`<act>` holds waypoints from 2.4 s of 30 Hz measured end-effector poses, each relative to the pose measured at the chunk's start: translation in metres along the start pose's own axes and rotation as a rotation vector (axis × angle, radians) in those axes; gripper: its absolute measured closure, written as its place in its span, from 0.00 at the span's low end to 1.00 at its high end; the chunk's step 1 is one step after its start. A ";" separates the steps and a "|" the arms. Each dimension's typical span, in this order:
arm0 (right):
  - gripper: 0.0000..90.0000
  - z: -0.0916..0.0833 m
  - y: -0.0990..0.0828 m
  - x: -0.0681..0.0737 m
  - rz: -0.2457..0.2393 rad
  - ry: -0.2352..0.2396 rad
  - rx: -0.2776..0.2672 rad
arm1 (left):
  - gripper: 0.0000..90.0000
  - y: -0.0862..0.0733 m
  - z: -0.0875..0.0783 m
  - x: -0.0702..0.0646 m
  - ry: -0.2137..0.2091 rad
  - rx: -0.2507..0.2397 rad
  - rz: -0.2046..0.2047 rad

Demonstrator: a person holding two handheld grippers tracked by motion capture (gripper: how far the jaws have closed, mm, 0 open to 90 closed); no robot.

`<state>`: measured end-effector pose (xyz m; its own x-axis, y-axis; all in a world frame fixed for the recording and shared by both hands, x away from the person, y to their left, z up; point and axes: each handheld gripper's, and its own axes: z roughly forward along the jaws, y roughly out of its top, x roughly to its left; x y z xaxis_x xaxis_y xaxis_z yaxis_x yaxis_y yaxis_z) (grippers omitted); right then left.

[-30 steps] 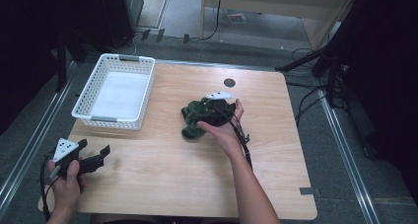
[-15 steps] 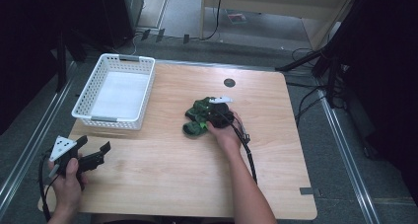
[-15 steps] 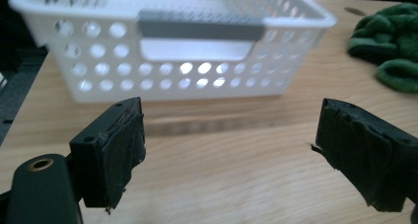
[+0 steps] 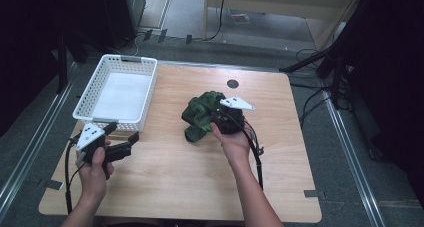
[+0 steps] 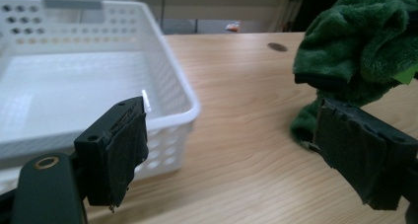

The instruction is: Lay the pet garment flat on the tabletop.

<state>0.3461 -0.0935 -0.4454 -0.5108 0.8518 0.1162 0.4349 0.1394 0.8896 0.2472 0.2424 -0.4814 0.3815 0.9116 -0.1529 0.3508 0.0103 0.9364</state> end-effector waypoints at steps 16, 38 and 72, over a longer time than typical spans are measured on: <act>0.57 -0.078 -0.027 0.052 0.068 0.057 -0.018 | 0.15 0.003 0.021 -0.030 -0.252 0.004 0.064; 0.17 -0.081 -0.090 -0.011 0.065 0.144 0.066 | 0.17 -0.053 0.085 -0.090 -0.341 0.268 0.071; 0.54 -0.009 -0.019 -0.033 0.047 0.149 0.024 | 0.52 -0.040 0.086 -0.045 -0.261 0.271 -0.147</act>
<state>0.3484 -0.1290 -0.4619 -0.5926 0.7738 0.2236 0.4781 0.1145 0.8708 0.2897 0.1659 -0.5393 0.5022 0.7733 -0.3870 0.6177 -0.0075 0.7864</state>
